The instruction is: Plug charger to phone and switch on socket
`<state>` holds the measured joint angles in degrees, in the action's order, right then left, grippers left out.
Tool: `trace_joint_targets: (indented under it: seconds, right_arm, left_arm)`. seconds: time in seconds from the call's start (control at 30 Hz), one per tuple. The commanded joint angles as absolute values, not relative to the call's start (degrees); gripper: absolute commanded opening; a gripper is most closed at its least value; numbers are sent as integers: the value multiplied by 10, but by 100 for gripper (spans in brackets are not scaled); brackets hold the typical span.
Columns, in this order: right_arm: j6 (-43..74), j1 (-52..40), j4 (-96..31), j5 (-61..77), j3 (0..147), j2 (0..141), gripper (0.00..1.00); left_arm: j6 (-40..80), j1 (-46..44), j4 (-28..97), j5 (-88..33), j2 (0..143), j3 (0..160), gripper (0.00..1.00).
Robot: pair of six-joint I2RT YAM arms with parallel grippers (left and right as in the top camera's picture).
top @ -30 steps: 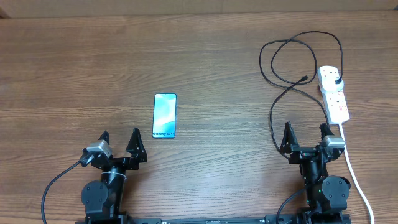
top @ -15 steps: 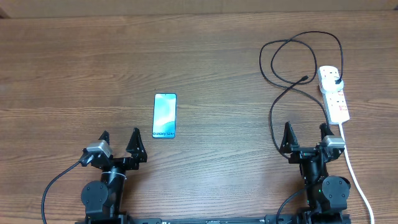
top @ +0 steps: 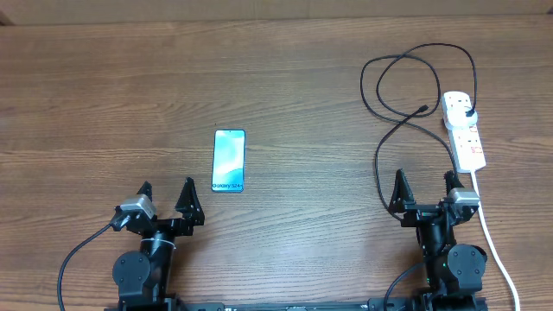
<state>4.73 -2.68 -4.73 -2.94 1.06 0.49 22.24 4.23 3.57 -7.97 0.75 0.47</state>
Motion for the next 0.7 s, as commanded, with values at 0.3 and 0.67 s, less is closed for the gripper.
trace_joint_targets:
  seconds: [0.3, 0.67]
  right_arm:
    - [48, -29, -45, -27, 4, 2, 100]
    - [48, -29, -46, -27, 4, 2, 100]
  left_arm:
    - [212, 45, 36, -84, 3, 3, 99]
    - [212, 45, 35, -77, 3, 3, 100]
